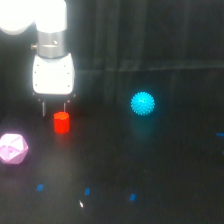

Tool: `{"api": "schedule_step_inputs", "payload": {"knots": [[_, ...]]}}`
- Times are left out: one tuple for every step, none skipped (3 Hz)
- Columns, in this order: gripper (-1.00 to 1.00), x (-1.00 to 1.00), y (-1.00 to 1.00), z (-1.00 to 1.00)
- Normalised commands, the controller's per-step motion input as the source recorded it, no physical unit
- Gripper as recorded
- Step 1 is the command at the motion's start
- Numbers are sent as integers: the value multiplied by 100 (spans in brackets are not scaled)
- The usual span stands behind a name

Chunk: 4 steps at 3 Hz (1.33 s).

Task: Pick up the red object from the table

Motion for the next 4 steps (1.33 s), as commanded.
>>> {"api": "schedule_step_inputs", "payload": {"knots": [[61, 46, -100, 4], [-17, 28, -22, -1], [-100, 21, 1, 4], [-98, 31, -1, 97]]}}
